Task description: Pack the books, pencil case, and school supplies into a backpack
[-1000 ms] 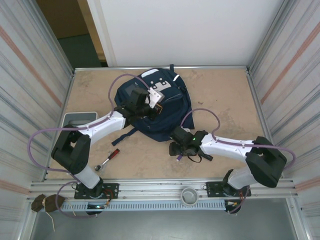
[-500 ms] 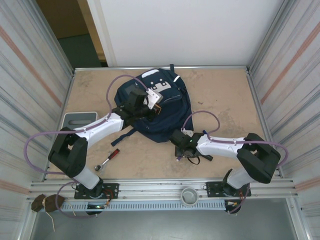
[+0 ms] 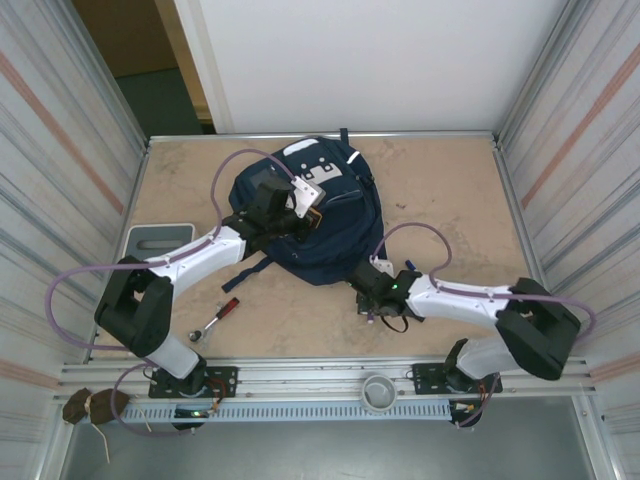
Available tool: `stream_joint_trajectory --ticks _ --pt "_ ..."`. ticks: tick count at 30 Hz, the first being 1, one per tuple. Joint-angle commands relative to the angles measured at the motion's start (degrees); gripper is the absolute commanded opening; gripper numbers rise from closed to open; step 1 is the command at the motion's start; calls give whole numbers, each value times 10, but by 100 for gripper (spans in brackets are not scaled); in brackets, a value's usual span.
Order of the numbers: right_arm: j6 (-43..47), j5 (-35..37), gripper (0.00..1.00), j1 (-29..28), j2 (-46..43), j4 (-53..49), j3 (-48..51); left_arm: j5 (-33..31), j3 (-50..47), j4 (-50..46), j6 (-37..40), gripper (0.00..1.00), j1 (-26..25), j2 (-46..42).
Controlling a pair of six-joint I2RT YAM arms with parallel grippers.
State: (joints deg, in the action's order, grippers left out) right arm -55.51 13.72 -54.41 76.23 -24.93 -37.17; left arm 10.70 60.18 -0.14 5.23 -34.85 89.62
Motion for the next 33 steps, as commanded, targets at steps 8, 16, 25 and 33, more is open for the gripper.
stream_joint_trajectory --ticks 8,16,25,33 --pt "35 -48 4 34 -138 149 -35 40 90 -32 -62 0 5 -20" --pt "-17 -172 5 138 -16 319 -121 88 184 -89 -91 0 8 5" --pt "-158 -139 8 176 133 433 -170 67 219 -97 -96 0 8 22" --pt "-47 -165 39 185 195 384 -231 44 202 -85 -102 0 18 27"
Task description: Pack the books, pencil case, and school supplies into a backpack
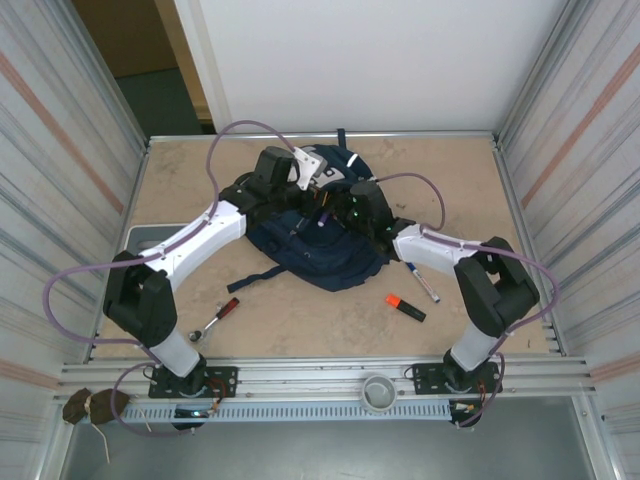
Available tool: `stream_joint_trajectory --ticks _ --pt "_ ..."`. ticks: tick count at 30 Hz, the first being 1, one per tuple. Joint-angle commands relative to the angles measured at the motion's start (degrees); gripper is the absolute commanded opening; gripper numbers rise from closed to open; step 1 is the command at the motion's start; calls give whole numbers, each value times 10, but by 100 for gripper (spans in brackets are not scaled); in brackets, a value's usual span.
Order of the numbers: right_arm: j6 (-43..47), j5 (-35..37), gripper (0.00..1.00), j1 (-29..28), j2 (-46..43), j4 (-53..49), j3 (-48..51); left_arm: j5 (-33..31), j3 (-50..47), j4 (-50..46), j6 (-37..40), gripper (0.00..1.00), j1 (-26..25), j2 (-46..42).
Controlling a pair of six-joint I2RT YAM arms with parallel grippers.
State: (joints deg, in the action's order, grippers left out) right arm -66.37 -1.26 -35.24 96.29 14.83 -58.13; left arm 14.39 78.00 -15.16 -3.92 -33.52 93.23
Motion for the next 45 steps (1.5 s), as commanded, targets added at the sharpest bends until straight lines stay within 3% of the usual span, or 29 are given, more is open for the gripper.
stream_joint_trajectory --ticks 1,6,12,15,18,24,37,42,45 --pt "85 -20 42 -9 -14 -30 -20 7 17 71 -13 0 7 -11" --pt "205 -5 50 -22 -103 -149 8 15 -7 87 -23 0 20 -17" --pt "280 57 58 -27 -218 -341 71 16 -35 96 -21 0 28 -30" --pt "291 82 64 -32 -259 -435 102 14 -43 96 -19 0 30 -35" --pt "280 91 76 -37 -287 -499 137 12 -49 96 -14 0 31 -38" --pt "237 76 91 -38 -294 -527 202 6 -56 99 -10 0 31 -39" --pt "228 35 94 -17 -245 -491 251 8 -66 99 -5 0 31 -39" --pt "220 31 88 -32 -244 -502 250 10 -65 98 -3 0 31 -38" --pt "212 37 80 -46 -247 -509 252 11 -65 97 -3 0 31 -38"
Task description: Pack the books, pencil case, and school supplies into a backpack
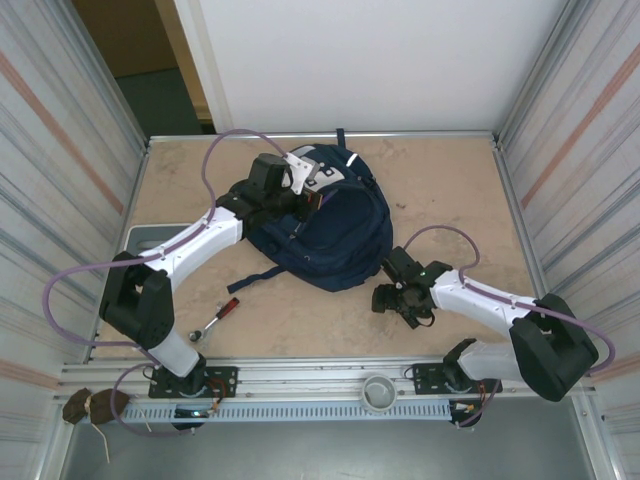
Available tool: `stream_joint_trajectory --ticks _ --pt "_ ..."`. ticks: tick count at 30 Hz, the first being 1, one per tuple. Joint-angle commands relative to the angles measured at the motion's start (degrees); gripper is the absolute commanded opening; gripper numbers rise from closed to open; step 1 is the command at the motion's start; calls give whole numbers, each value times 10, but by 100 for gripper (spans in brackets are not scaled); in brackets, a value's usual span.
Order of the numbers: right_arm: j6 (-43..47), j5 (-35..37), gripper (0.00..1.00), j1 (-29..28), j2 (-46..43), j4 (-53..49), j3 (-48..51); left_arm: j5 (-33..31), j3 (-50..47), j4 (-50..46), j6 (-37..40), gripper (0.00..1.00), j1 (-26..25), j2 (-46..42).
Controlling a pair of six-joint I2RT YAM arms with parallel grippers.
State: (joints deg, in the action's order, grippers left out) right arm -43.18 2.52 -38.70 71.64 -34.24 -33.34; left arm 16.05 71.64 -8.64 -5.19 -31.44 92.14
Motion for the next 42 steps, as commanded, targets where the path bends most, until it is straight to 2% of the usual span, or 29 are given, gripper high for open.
stream_joint_trajectory --ticks 1,9,17,24,30,36,42 --pt "-21 0 75 -16 0 -19 4 -6 -2 31 10 0 10 -27" --pt "-36 27 42 -45 10 -3 10 3 -4 32 9 0 11 -25" --pt "-36 47 27 -46 8 3 5 4 -5 28 10 0 10 -28" --pt "-29 33 23 -33 -75 1 -24 8 -5 29 8 0 10 -30" --pt "-28 -75 22 8 -122 104 -75 12 -3 32 5 0 10 -31" --pt "-87 -146 22 39 -36 274 -132 17 1 34 -3 0 10 -32" --pt "-176 -140 22 49 97 414 -189 31 6 34 -10 0 10 -31"
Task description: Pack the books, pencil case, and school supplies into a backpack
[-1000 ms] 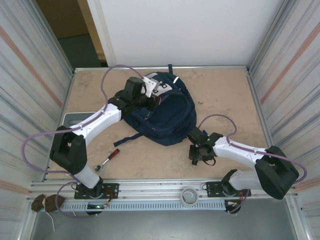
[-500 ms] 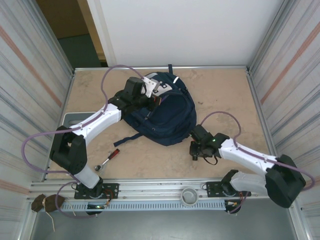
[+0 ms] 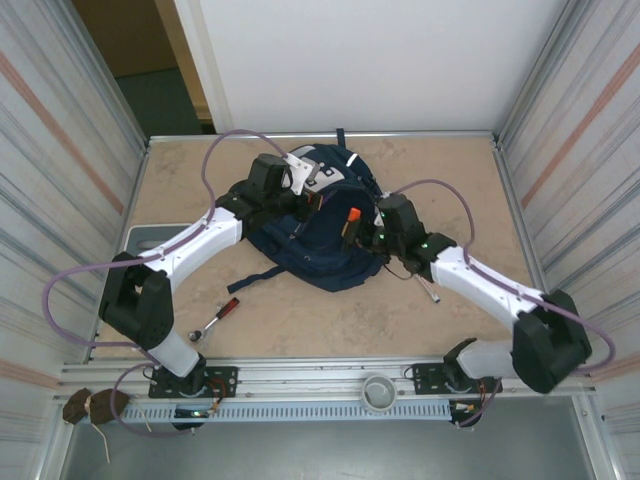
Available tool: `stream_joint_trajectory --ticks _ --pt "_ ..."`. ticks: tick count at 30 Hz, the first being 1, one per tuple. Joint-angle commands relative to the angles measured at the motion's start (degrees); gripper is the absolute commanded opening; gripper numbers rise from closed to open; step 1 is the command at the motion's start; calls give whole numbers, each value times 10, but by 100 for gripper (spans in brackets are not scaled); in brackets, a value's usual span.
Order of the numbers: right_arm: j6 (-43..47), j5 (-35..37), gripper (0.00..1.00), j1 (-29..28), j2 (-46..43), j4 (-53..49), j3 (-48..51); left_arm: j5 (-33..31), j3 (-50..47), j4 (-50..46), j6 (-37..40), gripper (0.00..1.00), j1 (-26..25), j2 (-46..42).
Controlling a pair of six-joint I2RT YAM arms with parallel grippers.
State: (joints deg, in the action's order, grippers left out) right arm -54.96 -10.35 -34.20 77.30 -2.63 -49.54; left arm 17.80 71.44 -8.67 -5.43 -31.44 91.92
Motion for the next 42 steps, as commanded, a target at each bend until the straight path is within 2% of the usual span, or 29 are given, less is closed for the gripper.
stream_joint_trajectory --ticks 1,5,8,16,22,26,30,34,42 --pt "-67 -10 23 5 68 112 -41 13 8 33 -8 0 10 -29" --pt "-72 -12 28 8 169 120 -118 11 5 34 -9 0 10 -31" --pt "-74 -28 41 12 204 121 -143 11 5 34 -9 0 10 -32" --pt "2 5 48 15 103 54 -93 3 4 37 -3 0 10 -34" --pt "109 69 56 25 -19 -84 -54 -5 1 33 3 0 10 -35" --pt "187 125 67 72 -75 -205 -38 -5 -3 36 3 0 10 -37" --pt "237 116 77 151 -94 -270 -14 -7 -5 35 5 0 10 -37" --pt "263 112 89 206 -73 -312 -3 -8 -5 35 5 0 10 -37" --pt "245 66 89 234 13 -294 36 -7 -7 33 8 0 10 -35"
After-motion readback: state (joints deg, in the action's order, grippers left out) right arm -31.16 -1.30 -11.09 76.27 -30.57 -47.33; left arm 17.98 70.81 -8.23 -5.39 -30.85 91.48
